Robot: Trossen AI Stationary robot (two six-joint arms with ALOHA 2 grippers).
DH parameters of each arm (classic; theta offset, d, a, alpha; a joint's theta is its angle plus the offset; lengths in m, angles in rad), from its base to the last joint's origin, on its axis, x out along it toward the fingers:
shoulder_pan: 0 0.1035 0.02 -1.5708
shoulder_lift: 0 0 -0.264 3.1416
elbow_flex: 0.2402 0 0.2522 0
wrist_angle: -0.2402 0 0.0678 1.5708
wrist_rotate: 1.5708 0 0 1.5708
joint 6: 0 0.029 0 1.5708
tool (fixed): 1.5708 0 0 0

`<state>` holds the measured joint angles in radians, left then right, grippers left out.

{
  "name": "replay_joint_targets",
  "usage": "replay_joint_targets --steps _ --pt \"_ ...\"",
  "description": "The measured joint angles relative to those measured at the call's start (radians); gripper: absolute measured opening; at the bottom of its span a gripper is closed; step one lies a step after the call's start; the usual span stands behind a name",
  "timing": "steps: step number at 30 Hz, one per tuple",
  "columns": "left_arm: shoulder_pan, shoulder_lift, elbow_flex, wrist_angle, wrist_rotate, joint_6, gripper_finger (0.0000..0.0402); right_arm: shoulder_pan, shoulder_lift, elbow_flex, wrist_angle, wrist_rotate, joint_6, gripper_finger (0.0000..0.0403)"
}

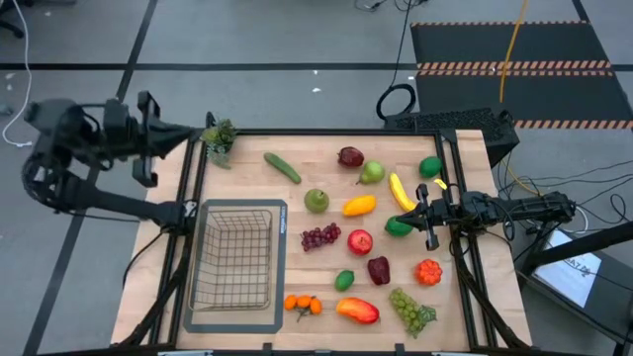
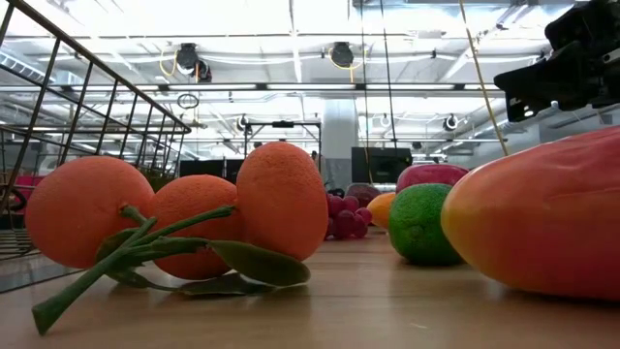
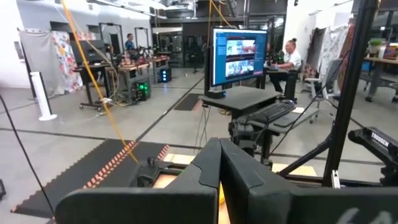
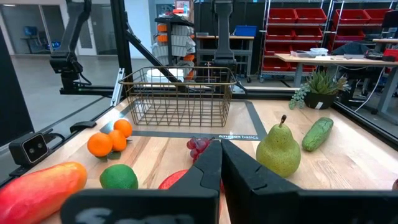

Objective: Build produce basket
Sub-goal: Put the green cucumber into the wire basket

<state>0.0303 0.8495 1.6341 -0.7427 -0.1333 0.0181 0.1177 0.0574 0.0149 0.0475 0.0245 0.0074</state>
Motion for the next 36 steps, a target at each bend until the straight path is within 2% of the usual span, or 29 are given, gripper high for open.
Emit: replay_joint_targets --steps 4,9,18,26,32,36 --pt "0.000 0.097 0.145 -0.046 0.000 -0.002 0.0003 0.000 0.000 0.000 0.000 0.000 0.000 0.0000" --pt "0.000 0.182 0.229 -0.077 0.000 -0.001 0.0002 0.000 0.000 0.000 0.000 0.000 0.000 0.0000" --pt "0.001 0.252 0.242 -0.071 -0.008 0.074 0.0005 0.000 0.000 0.000 0.008 0.001 0.000 0.0000" --pt "0.001 0.277 0.242 -0.069 -0.008 -0.040 0.0015 0.000 0.000 0.000 0.008 0.002 0.002 0.0000" --pt "0.001 0.284 0.242 -0.067 -0.008 -0.093 0.0004 0.000 0.001 0.000 0.040 0.010 0.114 0.0000" --pt "0.001 0.291 0.242 -0.067 -0.008 -0.093 0.0009 -0.001 0.000 0.020 0.104 0.077 0.233 0.0000"
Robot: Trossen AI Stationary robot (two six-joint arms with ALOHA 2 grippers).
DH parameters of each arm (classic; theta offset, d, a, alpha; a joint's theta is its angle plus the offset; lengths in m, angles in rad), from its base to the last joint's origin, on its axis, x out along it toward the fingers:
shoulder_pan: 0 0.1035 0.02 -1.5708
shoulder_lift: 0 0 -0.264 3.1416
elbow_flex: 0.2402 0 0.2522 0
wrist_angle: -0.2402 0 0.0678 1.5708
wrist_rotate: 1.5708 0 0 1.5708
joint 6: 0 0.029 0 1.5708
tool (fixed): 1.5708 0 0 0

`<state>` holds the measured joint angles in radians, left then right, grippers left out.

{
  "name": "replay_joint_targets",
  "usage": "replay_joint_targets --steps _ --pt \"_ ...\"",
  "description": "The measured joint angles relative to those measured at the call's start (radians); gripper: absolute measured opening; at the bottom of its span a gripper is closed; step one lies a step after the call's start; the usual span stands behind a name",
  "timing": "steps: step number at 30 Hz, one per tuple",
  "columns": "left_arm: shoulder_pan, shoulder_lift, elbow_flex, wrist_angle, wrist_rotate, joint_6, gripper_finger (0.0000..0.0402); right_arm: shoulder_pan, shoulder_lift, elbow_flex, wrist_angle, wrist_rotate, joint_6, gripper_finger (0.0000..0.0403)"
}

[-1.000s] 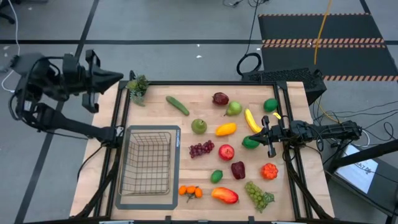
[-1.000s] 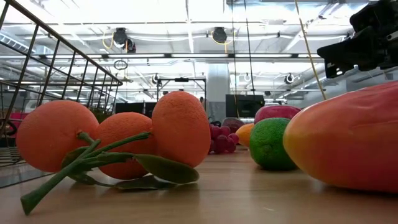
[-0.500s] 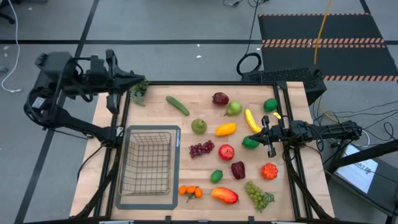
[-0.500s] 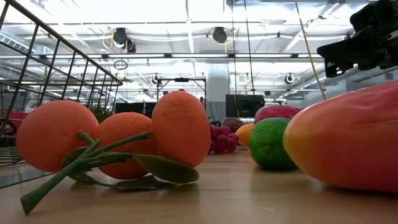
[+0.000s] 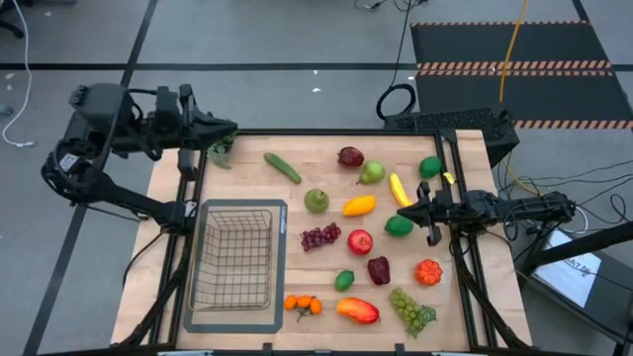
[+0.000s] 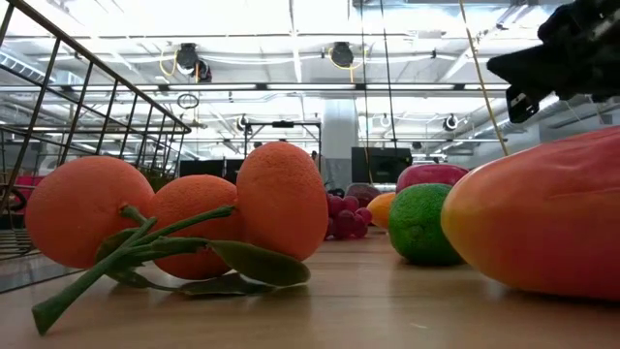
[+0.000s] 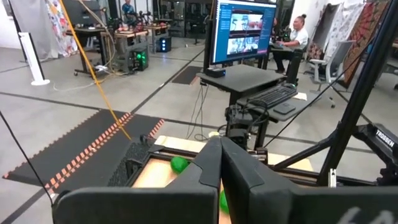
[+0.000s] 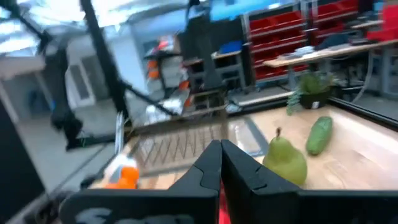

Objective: Build produce basket
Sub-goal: Put the green cucumber into the wire basket

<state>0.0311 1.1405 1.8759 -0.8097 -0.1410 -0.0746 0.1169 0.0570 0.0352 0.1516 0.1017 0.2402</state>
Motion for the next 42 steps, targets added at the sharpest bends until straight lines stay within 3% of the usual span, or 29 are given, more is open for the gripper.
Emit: replay_joint_targets --steps 3,7,13,20,30,35,42 --pt "0.000 0.001 0.000 0.000 0.000 0.000 0.0016 0.001 0.016 0.073 -0.045 0.011 -0.014 0.0000" --pt "0.000 0.005 0.000 0.000 0.000 0.000 0.0018 0.000 0.074 0.280 -0.113 0.069 -0.036 0.0000" --pt "0.000 0.005 0.000 0.002 0.000 0.000 0.0019 0.000 0.244 0.665 -0.441 0.081 -0.068 0.0000" --pt "0.000 0.005 0.000 0.004 -0.002 0.047 0.0019 0.000 0.510 1.137 -0.752 0.084 -0.109 0.0000" --pt "0.000 0.013 0.000 0.007 -0.006 0.047 0.0019 0.000 0.955 1.757 -1.113 0.085 -0.030 0.0000" --pt "0.000 0.013 0.000 0.007 -0.016 0.050 0.0019 0.001 1.096 1.894 -1.125 0.104 -0.016 0.0000" --pt "0.024 0.013 0.000 0.007 -0.086 0.114 0.0019 0.000 1.158 1.882 -0.997 0.164 -0.016 0.0000"
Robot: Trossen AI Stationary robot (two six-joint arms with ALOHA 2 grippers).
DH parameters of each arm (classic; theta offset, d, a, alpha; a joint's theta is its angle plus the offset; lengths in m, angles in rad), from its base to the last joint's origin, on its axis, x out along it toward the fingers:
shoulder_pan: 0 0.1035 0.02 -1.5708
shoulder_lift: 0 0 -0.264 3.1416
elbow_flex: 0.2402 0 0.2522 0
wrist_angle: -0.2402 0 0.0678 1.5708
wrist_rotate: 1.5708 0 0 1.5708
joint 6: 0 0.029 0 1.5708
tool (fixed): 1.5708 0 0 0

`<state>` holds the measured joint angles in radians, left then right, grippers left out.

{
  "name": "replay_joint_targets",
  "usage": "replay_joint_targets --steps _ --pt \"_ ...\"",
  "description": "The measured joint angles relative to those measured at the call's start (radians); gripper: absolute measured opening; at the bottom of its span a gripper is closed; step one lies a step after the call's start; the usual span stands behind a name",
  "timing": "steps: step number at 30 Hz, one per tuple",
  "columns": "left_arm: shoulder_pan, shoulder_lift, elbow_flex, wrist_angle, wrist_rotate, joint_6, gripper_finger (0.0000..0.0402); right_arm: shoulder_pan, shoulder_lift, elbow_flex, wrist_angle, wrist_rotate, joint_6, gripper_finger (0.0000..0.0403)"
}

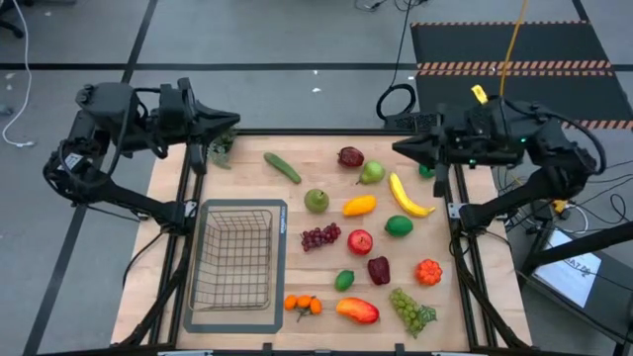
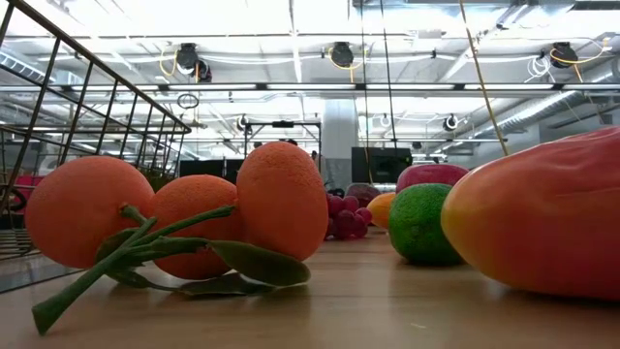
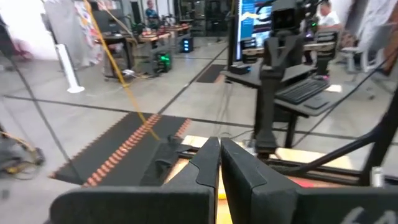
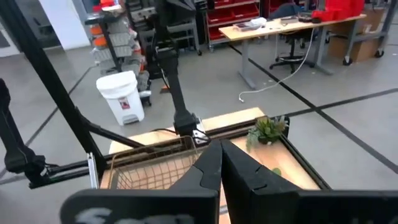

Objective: Build produce basket
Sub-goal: Put the green cucumber into the wire basket

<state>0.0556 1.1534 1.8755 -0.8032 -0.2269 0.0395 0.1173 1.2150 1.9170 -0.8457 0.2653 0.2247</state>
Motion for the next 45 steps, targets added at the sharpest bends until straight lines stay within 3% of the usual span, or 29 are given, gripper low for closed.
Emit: replay_joint_targets --steps 6,10,15,23,29,36,45 --pt "0.019 0.005 0.000 -0.018 -0.102 0.021 0.0019 0.000 0.023 -0.031 0.018 -0.003 0.074 0.0000" --pt "0.038 0.019 0.000 -0.042 -0.137 -0.074 0.0019 0.000 0.009 -0.051 0.019 -0.003 0.120 0.0000" --pt "0.070 0.072 0.000 -0.148 -0.135 -0.218 0.0019 -0.015 -0.024 -0.086 0.017 0.026 0.055 0.0000" --pt "0.170 0.222 -0.001 -0.342 0.048 -0.219 0.0028 -0.077 -0.104 -0.138 0.016 0.087 -0.103 0.0000" --pt "0.232 0.328 -0.001 -0.381 0.180 -0.190 0.0084 -0.106 -0.143 -0.167 0.019 0.102 -0.136 0.0000" --pt "0.273 0.417 -0.001 -0.382 0.193 0.057 0.0139 -0.105 -0.176 -0.216 0.018 0.072 -0.108 0.0000" --pt "0.398 0.572 -0.002 -0.381 0.221 0.404 0.0150 -0.105 -0.189 -0.307 0.058 0.080 -0.056 0.0000"
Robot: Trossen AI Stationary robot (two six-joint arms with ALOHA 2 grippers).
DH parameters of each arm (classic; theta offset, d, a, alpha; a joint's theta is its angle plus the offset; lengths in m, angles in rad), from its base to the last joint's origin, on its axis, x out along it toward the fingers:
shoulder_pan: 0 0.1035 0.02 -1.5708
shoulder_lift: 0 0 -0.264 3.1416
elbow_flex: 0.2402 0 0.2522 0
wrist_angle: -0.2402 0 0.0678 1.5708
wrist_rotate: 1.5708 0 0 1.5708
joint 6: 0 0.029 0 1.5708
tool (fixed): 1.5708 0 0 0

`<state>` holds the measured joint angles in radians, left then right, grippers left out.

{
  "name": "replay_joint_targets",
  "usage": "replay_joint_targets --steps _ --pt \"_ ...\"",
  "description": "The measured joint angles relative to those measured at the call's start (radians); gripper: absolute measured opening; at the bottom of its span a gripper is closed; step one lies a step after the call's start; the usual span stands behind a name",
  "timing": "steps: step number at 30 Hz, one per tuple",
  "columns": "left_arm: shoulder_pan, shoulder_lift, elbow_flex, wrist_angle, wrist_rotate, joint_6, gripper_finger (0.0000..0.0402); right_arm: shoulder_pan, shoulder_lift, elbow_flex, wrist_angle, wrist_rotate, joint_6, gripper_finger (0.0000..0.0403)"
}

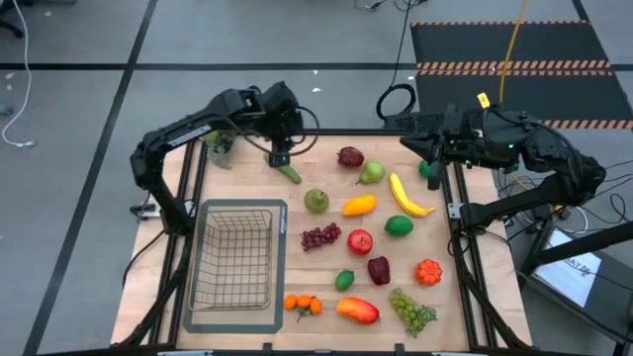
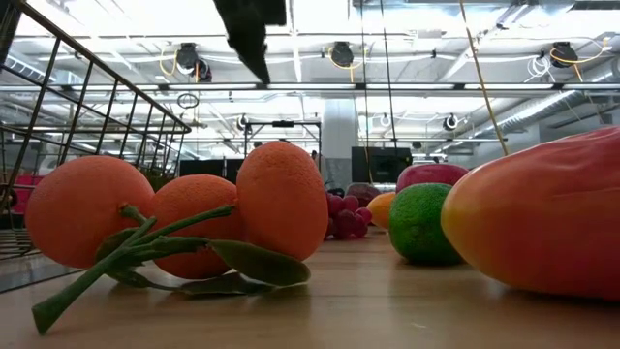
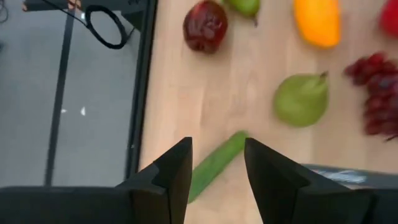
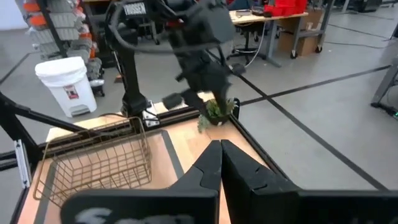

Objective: Build produce basket
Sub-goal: Put the green cucumber into the wire basket

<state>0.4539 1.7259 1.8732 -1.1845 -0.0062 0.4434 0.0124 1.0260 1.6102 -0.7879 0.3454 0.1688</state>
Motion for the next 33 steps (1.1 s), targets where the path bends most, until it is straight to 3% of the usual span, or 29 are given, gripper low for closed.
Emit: replay_joint_targets --steps 6,14,18,24,33 --pt "0.038 0.114 0.000 -0.023 -0.014 0.239 0.0166 -0.001 0.002 -0.048 0.108 0.102 0.000 0.0000" --pt "0.059 0.217 0.002 -0.033 -0.003 0.343 0.0250 -0.007 0.007 -0.067 0.177 0.232 -0.024 0.0000" --pt "0.062 0.274 0.002 -0.033 0.010 0.371 0.0272 -0.022 0.006 -0.067 0.189 0.237 -0.024 0.0000" --pt "0.076 0.318 0.003 -0.032 0.033 0.345 0.0277 -0.040 0.007 -0.067 0.188 0.237 -0.007 0.0000" --pt "0.071 0.384 0.002 -0.078 -0.004 0.472 0.0247 -0.072 0.009 -0.067 0.186 0.234 -0.023 0.0000"
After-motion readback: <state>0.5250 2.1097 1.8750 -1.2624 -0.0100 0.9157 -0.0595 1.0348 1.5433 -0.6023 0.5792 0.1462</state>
